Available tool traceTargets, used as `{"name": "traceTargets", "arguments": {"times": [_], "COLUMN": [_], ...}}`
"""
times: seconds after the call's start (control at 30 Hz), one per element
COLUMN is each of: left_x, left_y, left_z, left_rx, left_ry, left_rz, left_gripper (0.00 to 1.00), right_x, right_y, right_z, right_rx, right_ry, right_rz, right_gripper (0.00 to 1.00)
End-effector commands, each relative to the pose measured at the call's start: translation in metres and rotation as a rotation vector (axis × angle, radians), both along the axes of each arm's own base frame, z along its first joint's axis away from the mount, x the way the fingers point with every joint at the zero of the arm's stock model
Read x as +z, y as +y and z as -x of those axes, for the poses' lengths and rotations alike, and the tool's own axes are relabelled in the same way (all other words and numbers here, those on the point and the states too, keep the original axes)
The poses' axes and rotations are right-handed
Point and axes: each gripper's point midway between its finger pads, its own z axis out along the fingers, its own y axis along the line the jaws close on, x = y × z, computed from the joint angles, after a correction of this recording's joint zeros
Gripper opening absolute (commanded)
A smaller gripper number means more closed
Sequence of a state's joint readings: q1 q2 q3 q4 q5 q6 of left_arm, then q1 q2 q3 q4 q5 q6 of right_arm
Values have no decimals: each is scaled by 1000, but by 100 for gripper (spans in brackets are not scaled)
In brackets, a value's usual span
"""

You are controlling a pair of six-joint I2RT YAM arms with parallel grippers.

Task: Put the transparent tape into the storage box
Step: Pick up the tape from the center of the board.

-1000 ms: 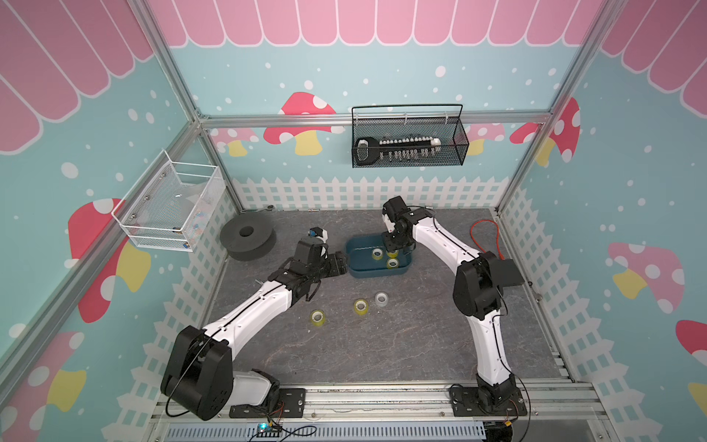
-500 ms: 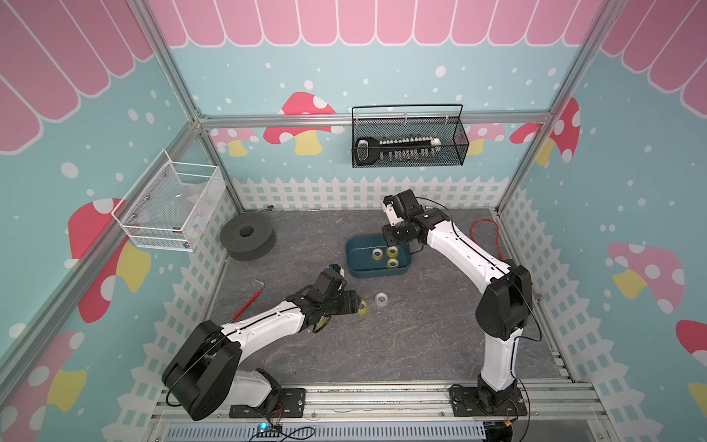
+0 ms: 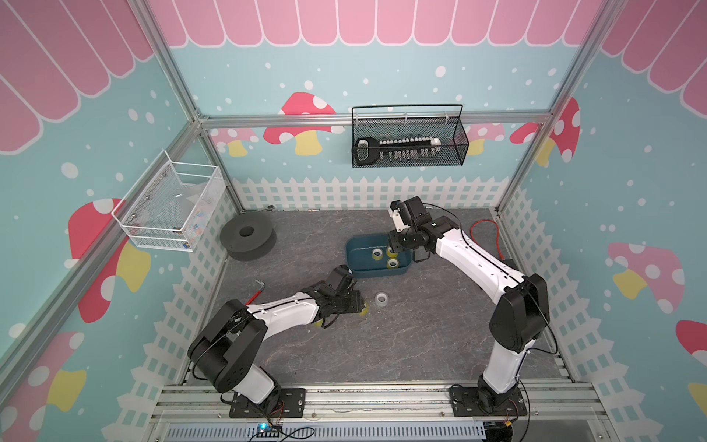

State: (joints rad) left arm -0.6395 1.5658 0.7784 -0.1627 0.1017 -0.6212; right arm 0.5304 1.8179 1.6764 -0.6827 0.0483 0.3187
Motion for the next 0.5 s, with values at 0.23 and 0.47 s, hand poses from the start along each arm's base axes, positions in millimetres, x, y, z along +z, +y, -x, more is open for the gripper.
{"name": "traceTargets", "arguments": {"times": [0.23,0.47], "left_x": [-9,-17], "left_y": [4,2], "left_z": [4,1], "left_rx": [-15,-26], "left_ry": [26,43], "left_rz": [-48,-66], "left_gripper": [53,46], "right_x": [1,-2], "right_y": [-2,-3], "right_z": [2,3], "right_rx": [-18,-19], "right_ry": [-11,-6], "right_rz": [3,7], "right_gripper": [43,43]}}
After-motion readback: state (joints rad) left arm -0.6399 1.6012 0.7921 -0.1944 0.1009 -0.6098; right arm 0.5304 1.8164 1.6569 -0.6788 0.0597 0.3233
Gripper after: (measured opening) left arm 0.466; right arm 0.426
